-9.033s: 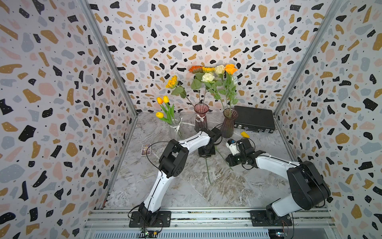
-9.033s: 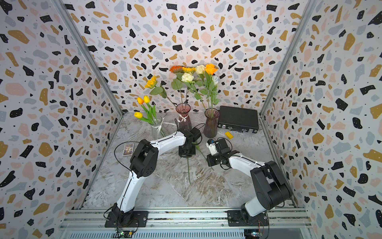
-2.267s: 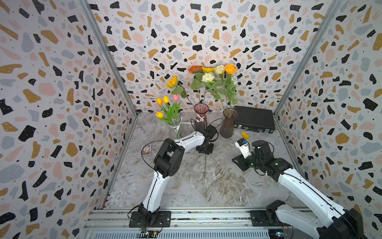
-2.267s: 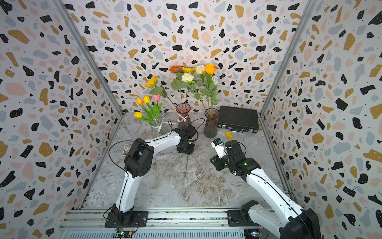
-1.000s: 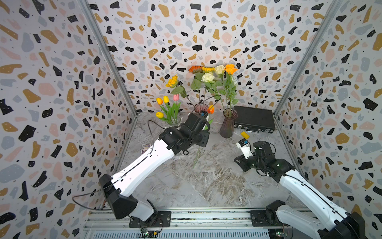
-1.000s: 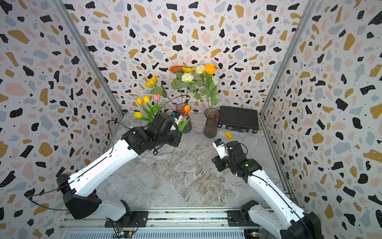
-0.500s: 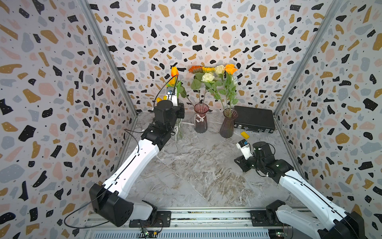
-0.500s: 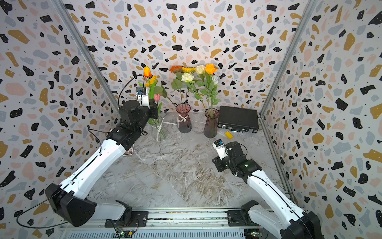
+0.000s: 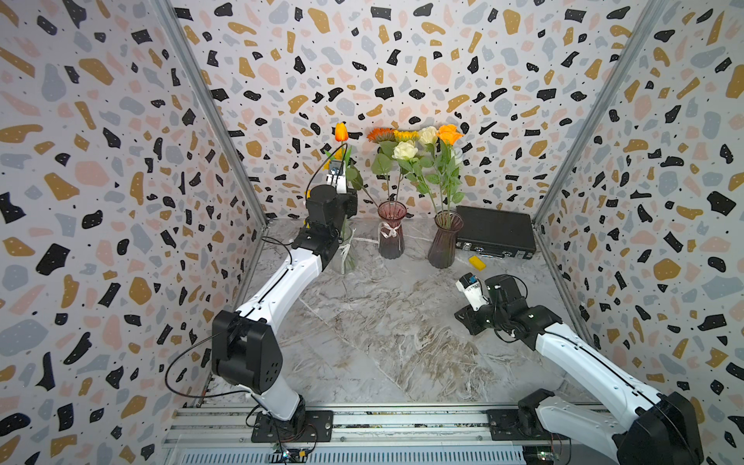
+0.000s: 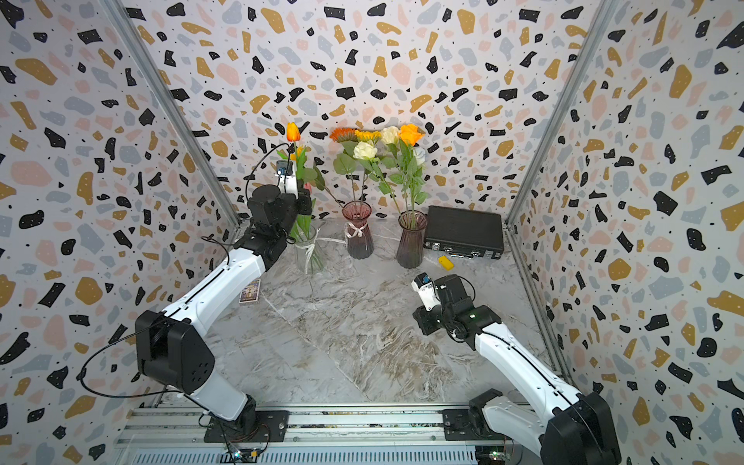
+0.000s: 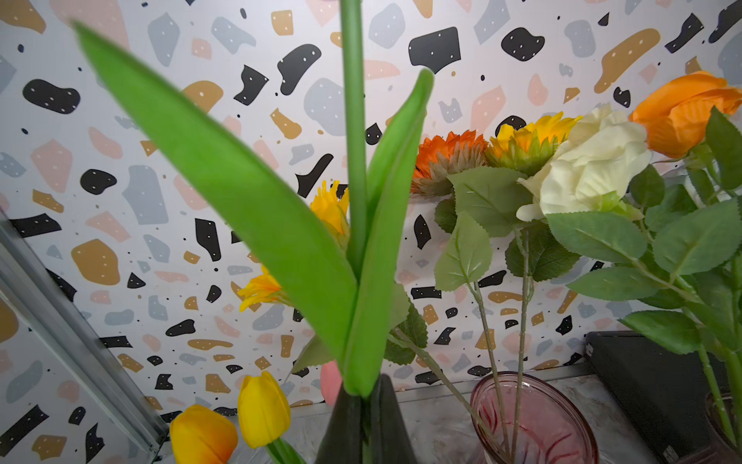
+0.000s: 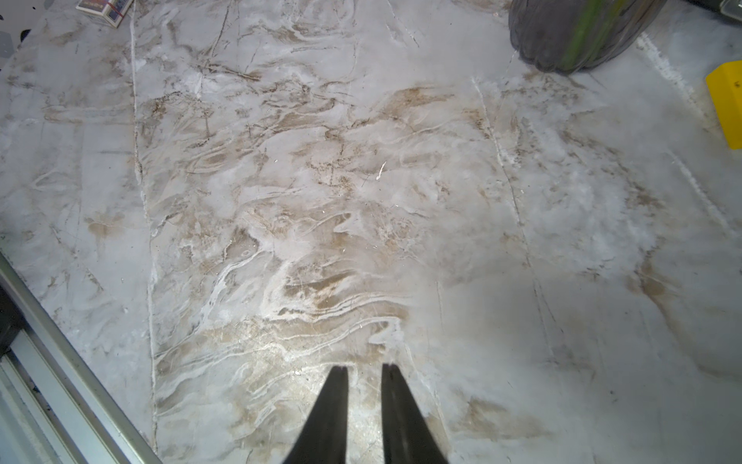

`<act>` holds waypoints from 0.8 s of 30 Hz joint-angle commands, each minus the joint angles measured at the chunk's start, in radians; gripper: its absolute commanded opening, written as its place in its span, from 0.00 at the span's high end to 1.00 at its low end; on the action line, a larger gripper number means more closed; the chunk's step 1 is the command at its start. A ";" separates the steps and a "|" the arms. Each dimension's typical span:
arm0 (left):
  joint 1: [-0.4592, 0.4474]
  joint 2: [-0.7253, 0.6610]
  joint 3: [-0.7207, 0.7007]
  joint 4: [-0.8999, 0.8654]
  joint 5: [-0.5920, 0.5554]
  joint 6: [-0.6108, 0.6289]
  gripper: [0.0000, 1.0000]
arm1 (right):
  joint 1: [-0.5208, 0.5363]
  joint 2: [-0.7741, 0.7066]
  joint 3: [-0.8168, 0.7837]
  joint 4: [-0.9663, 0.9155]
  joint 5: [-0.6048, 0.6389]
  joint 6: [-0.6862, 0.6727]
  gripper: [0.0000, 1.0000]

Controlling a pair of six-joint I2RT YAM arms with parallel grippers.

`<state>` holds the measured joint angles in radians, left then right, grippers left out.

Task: Arrange the flowers in different vases according to their variety
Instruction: Insert the flower into the vase.

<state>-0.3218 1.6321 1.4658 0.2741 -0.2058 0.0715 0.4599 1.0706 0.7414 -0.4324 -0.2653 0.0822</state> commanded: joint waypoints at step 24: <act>0.006 0.067 -0.450 0.479 -0.107 -0.081 1.00 | -0.009 -0.206 -0.074 0.248 -0.266 -0.019 0.80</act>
<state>-0.3206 1.7027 1.0317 0.6529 -0.2943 0.0231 0.4534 0.9070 0.6807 -0.2588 -0.4690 0.0692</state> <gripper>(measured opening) 0.057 0.202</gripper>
